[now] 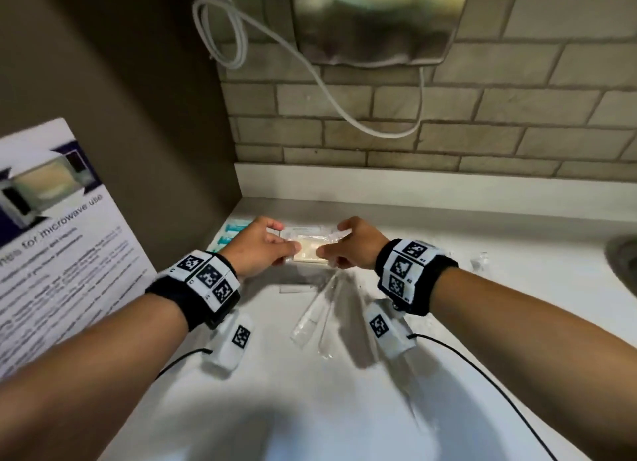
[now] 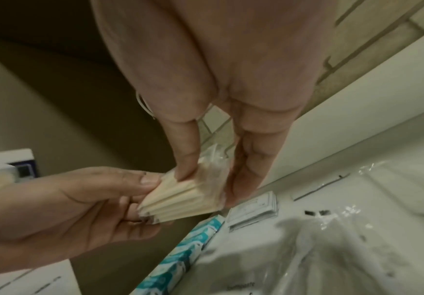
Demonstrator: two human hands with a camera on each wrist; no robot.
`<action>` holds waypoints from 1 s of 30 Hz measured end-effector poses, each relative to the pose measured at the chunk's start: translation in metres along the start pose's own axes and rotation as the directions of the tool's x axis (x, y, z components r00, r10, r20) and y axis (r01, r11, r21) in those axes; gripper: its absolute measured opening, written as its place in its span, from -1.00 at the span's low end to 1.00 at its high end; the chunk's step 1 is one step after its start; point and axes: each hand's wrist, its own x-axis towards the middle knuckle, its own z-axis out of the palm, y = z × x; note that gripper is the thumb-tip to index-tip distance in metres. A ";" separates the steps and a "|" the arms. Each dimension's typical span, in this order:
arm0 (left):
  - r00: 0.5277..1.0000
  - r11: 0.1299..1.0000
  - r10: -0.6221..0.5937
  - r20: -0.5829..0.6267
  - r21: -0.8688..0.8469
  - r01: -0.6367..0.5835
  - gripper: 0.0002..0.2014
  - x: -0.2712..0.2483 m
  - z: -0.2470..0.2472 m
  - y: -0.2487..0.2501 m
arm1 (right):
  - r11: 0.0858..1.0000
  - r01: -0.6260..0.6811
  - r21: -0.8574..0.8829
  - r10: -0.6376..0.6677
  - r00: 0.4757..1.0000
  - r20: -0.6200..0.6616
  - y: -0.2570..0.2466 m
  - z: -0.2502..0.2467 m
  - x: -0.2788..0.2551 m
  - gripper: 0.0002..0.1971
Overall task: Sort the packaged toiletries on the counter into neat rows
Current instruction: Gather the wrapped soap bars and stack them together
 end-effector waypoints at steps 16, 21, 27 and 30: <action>0.970 0.897 -0.224 0.088 0.408 0.170 -0.54 0.090 -0.006 -0.040 | 0.862 -0.266 -0.432 0.232 0.964 -0.131 0.007 0.049 0.086 -0.34; 0.968 0.857 -0.229 0.099 0.493 0.152 -0.64 0.099 -0.009 -0.039 | 0.837 -0.262 -0.480 0.234 0.965 -0.120 0.002 0.053 0.093 -0.32; 0.978 0.772 -0.196 0.076 0.626 0.106 -0.69 0.097 -0.009 -0.031 | 0.840 -0.262 -0.475 0.241 0.965 -0.107 0.001 0.055 0.098 -0.40; 0.977 0.757 -0.199 0.073 0.644 0.106 -0.66 0.097 -0.011 -0.029 | 0.845 -0.264 -0.465 0.240 0.964 -0.110 0.002 0.055 0.097 -0.43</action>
